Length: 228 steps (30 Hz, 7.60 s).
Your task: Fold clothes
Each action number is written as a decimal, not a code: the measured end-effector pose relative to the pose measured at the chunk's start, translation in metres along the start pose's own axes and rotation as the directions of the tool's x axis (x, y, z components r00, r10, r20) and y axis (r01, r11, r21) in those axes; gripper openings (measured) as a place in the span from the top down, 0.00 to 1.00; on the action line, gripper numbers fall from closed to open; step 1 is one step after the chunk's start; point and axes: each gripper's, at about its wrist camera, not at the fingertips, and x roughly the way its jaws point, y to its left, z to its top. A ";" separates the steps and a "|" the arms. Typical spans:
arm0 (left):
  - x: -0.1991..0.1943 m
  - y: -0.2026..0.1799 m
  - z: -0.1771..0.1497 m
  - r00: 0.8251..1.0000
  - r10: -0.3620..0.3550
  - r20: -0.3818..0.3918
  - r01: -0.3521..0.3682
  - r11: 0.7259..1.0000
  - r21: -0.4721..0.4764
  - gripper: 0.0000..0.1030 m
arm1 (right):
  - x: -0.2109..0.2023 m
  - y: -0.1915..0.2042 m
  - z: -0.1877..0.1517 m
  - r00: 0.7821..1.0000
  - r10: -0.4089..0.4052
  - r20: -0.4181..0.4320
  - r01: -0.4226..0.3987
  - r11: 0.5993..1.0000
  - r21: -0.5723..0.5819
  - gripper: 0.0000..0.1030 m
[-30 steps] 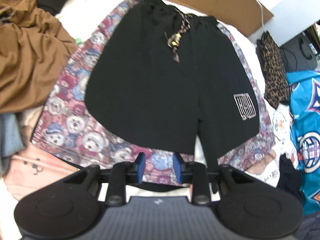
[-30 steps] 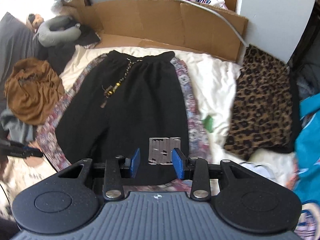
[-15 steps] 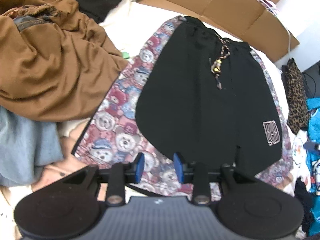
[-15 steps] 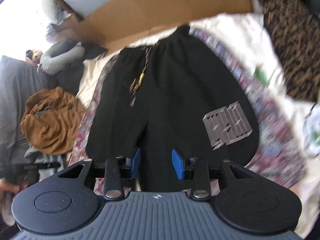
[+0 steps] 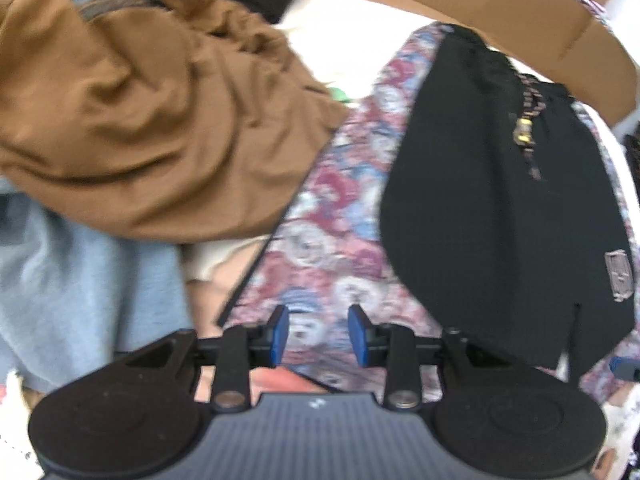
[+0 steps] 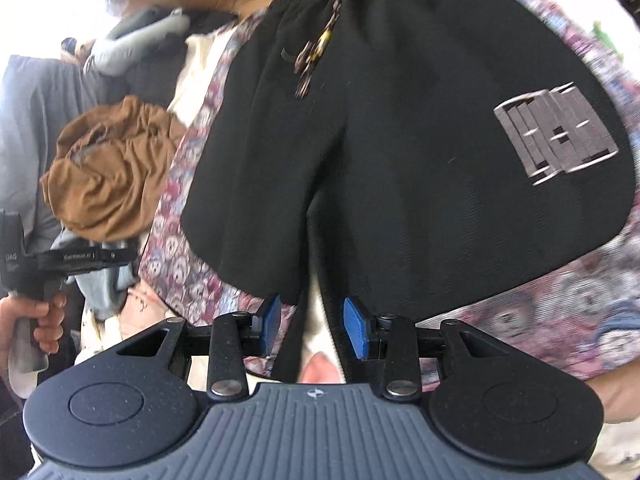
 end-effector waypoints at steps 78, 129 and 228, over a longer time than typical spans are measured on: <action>0.016 0.003 -0.003 0.984 0.175 -0.025 -0.176 0.984 -0.037 0.85 | 0.031 0.000 -0.003 1.000 0.022 -0.008 -0.021 0.989 0.144 0.94; -0.030 -0.154 -0.074 0.991 -0.090 -0.095 0.109 0.970 0.218 0.83 | -0.097 -0.040 -0.014 0.943 -0.333 0.027 0.321 0.925 0.202 0.95; 0.145 -0.126 0.271 0.972 -0.115 0.207 0.103 0.992 0.067 0.70 | -0.019 -0.199 0.259 0.879 -0.350 0.323 0.342 0.936 0.085 0.81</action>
